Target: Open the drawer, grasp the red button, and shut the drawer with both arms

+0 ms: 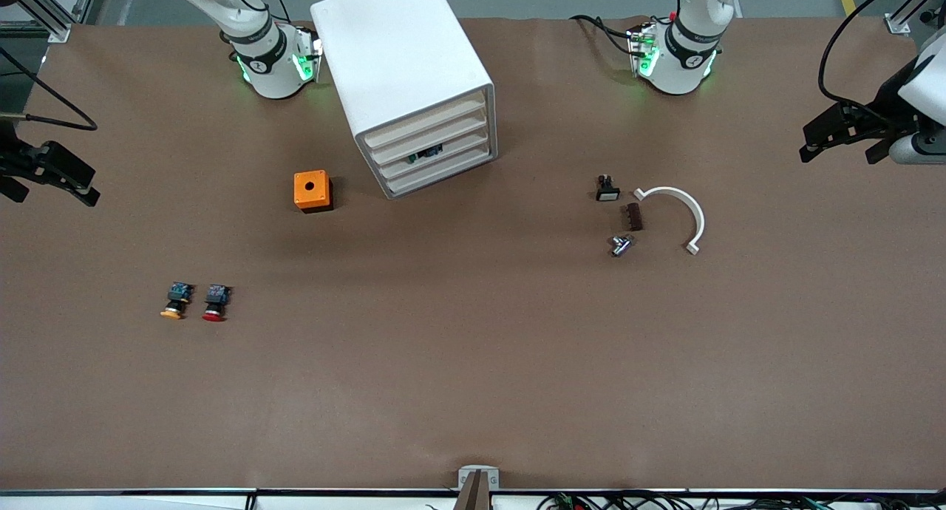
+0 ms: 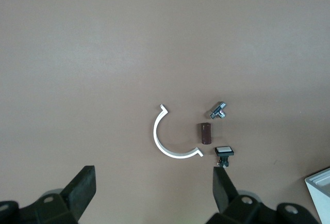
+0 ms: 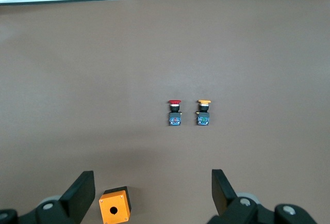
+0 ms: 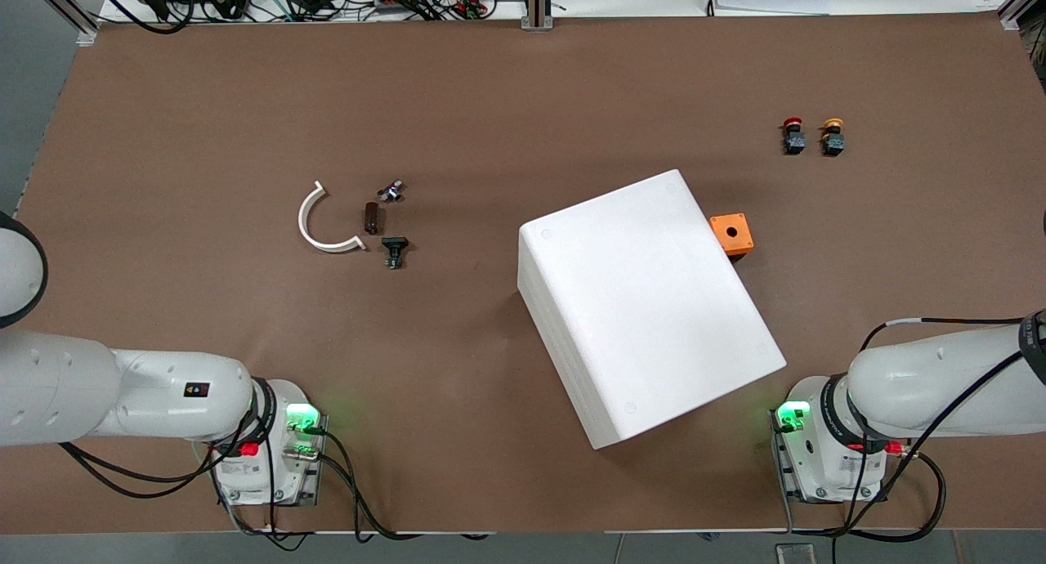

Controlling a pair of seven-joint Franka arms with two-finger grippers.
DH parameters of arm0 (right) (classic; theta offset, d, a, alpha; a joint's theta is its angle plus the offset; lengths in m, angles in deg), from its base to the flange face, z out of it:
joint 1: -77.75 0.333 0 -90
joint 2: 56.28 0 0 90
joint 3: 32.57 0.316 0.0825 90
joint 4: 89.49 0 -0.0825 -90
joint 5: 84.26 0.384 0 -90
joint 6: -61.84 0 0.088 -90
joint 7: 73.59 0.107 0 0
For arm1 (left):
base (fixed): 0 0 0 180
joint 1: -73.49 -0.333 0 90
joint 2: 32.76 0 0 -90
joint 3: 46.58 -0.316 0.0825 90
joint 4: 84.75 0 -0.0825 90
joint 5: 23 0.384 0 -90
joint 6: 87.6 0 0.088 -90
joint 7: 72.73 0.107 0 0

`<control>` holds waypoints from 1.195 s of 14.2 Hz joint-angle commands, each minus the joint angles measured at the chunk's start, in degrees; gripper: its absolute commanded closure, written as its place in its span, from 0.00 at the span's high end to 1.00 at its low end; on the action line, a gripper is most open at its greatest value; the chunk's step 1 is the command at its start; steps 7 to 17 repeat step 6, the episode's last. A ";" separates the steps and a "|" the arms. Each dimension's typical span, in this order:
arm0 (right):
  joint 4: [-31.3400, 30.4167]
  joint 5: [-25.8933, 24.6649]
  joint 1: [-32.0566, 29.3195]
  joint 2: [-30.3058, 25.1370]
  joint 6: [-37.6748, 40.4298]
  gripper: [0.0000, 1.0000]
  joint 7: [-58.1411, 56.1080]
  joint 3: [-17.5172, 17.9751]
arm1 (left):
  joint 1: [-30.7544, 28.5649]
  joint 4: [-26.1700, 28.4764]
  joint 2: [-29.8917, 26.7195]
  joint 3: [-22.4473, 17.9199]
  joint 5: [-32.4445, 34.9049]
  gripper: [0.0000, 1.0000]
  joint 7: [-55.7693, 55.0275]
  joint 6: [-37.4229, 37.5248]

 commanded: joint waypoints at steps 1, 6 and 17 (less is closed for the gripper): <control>-0.87 0.64 0.02 -1.00 0.10 1.00 0.55 0.09 | 0.15 -1.36 0.50 0.14 0.81 1.00 -0.78 1.00; -0.87 0.64 -0.16 -1.00 0.10 1.00 0.03 0.09 | 0.15 -1.36 0.50 0.14 0.81 1.00 -0.78 1.00; -0.87 0.64 -0.16 -1.00 0.10 1.00 0.03 0.09 | 0.15 -1.36 0.50 0.14 0.81 1.00 -0.78 1.00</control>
